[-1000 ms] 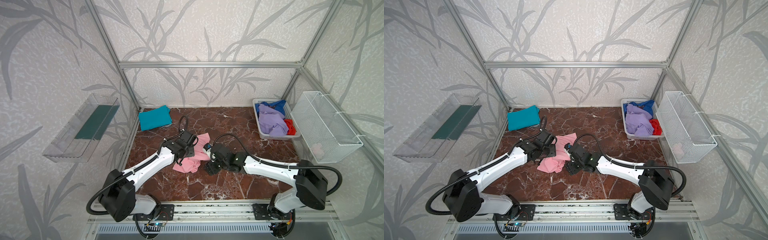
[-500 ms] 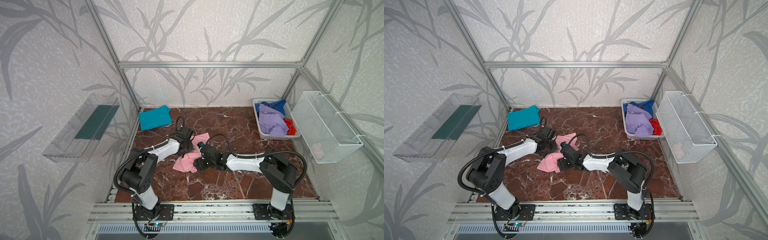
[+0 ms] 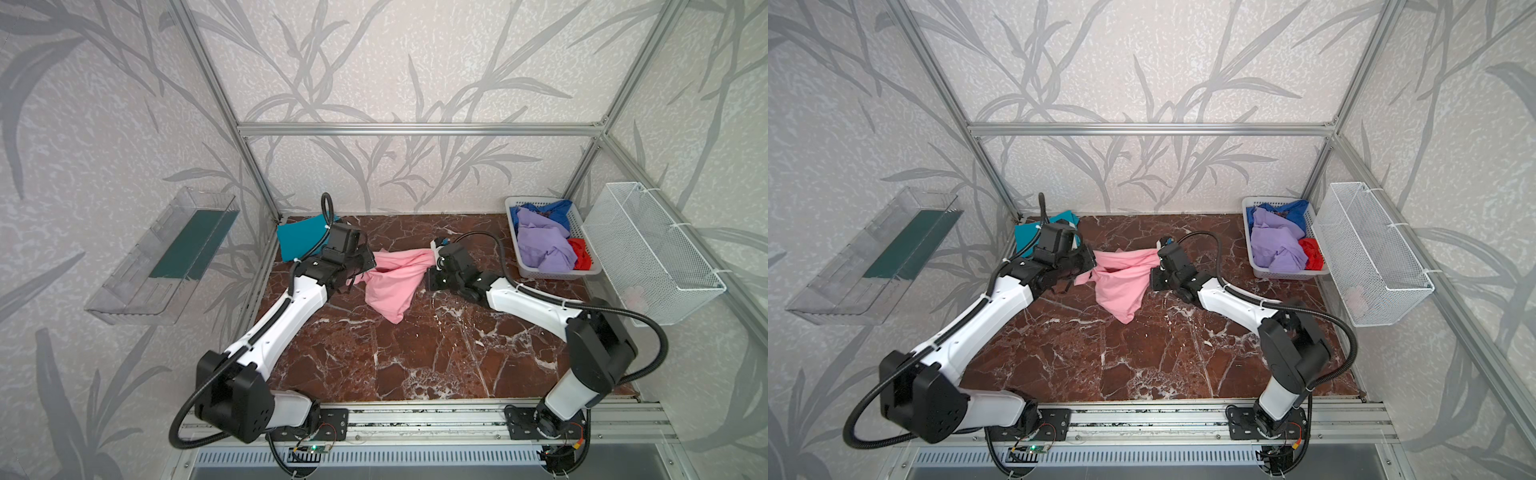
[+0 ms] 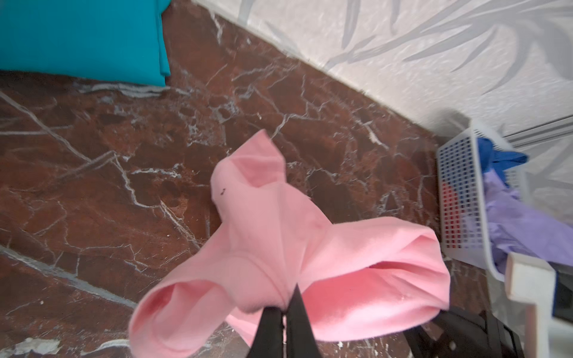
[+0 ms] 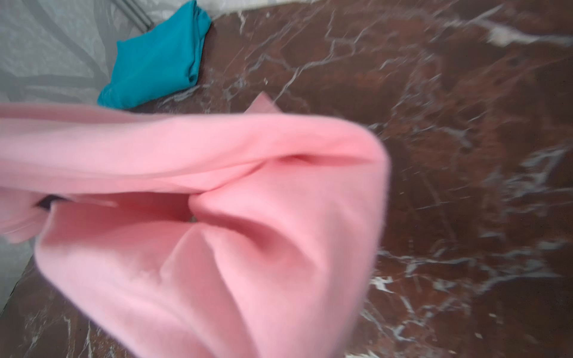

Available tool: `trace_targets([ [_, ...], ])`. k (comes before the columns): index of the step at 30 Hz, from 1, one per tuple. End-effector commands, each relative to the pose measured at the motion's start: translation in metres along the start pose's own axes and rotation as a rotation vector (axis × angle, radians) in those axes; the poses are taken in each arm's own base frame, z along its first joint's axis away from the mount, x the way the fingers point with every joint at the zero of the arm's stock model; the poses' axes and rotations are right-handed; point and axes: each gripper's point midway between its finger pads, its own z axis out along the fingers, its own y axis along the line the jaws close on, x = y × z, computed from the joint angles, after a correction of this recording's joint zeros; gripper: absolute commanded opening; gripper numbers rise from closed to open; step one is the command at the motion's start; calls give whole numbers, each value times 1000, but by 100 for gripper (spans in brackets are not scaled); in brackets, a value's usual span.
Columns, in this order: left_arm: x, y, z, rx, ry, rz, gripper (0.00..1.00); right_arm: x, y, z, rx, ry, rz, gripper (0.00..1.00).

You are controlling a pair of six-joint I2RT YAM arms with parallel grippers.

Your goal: Fold and stack the t-shirts

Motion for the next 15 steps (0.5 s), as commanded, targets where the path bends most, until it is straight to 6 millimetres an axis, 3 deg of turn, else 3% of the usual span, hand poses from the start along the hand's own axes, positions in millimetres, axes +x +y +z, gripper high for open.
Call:
trace_targets([
  [1, -21, -2, -45, 10, -89, 10, 0, -7, -33, -36, 131, -20, -46, 0],
  [5, -31, 6, -82, -7, -172, 13, 0, 2, -48, -68, 171, -51, -33, 0],
  [10, -26, 9, -101, 11, -184, -16, 0, 17, -57, -101, 189, -45, -39, 0],
  [15, -28, 6, -114, 29, -191, -29, 0, 0, -59, -143, 211, -126, -77, 0],
])
